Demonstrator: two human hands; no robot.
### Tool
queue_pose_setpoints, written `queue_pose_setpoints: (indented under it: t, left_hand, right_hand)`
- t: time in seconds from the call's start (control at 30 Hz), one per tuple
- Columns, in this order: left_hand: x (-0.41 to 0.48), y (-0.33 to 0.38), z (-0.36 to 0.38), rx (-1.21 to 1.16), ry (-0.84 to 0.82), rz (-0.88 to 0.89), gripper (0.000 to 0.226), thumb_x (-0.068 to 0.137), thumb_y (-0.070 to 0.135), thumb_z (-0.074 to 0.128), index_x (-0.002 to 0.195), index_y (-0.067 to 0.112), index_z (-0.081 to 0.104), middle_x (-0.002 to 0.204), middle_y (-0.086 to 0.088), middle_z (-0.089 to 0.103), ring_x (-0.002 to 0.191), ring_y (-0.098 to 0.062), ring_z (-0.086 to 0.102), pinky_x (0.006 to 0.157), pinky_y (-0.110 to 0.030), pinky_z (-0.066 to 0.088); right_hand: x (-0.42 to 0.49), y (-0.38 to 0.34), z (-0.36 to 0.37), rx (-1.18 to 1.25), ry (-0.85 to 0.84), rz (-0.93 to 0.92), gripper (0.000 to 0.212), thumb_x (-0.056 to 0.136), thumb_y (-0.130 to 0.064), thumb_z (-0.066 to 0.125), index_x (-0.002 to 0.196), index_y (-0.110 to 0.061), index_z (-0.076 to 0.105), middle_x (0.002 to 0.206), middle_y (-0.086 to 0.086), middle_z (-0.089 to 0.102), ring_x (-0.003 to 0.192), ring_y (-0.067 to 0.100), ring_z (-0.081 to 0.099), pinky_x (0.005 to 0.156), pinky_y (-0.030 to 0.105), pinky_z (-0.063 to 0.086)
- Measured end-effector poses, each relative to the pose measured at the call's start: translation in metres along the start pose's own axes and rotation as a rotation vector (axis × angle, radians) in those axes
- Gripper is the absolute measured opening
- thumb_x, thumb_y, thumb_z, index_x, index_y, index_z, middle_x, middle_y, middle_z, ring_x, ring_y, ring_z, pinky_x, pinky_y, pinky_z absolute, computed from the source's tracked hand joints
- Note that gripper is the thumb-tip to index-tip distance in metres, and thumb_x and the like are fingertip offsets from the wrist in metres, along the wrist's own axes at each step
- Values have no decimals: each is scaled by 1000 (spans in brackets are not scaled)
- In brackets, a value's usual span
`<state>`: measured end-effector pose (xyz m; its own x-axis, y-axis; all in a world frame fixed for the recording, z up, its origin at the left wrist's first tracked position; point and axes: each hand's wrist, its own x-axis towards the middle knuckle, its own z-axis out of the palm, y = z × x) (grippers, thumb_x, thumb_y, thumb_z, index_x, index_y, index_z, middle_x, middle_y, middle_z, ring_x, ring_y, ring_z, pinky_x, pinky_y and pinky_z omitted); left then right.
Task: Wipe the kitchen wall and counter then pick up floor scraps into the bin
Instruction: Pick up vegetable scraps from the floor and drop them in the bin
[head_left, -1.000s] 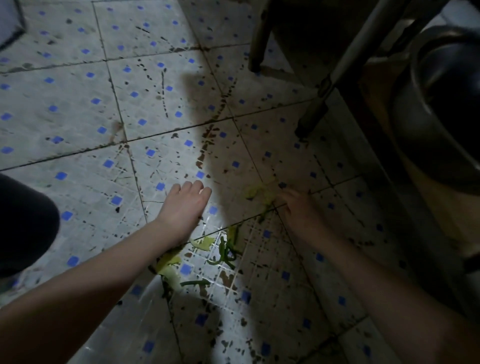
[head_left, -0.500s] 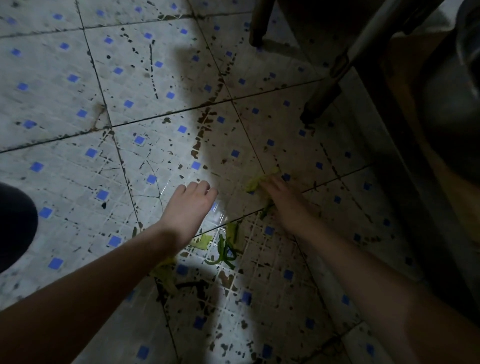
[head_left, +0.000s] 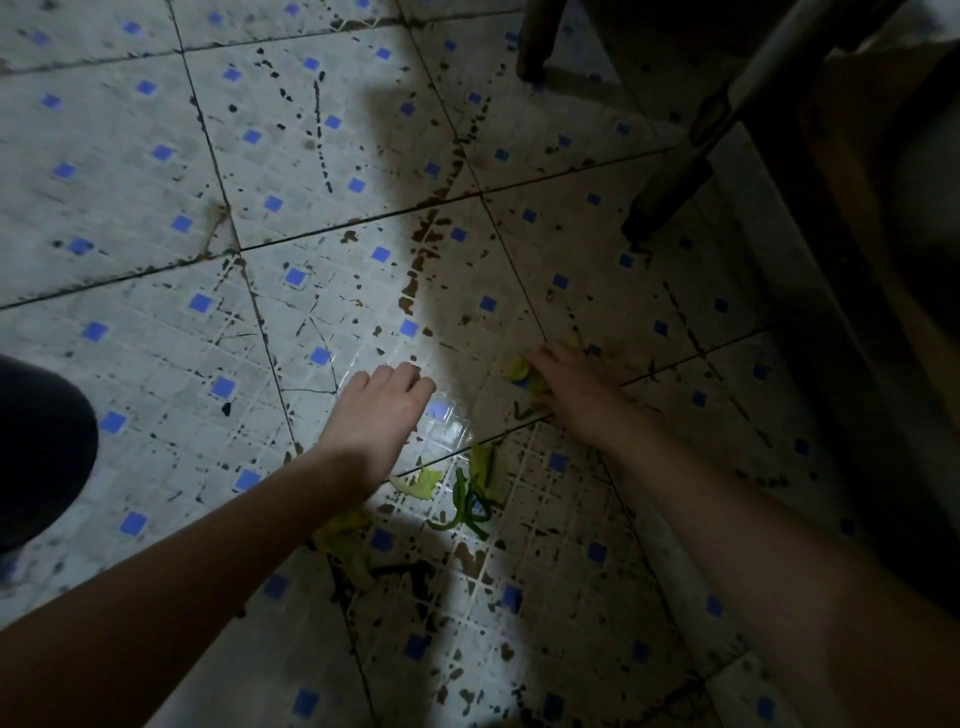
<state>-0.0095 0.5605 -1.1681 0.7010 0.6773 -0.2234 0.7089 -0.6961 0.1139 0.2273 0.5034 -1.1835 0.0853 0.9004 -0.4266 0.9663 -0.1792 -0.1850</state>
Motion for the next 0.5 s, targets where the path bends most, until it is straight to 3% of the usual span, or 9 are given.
queue_pose_setpoints:
  t: [0.13,0.33,0.5]
  left_hand:
    - [-5,-3,-1,2,7,15,30,93,11,49,120,22,43,126,-1,46,110,-20,45,95,-33,37]
    - [-9,-6,-1,51,-22,10,37,86,5,57,117,22,43,122,-1,47,106,-20,47,92,-32,41]
    - [-17,-10,1,97,-28,3,37,89,7,57,120,21,44,124,-1,49,107,-20,48,92,-33,41]
  right_hand:
    - [-9,2,5,-97,18,-48,54,91,-14,57,139,-22,34,137,5,40,123,25,38,97,36,32]
    - [-25,-6,1,-176,-53,-117,61,80,8,54,135,-14,37,134,7,41,118,26,45,95,35,37]
    - [-30,-15,1,-181,-69,-122,53,82,10,52,129,-13,41,131,7,43,112,25,47,83,30,37]
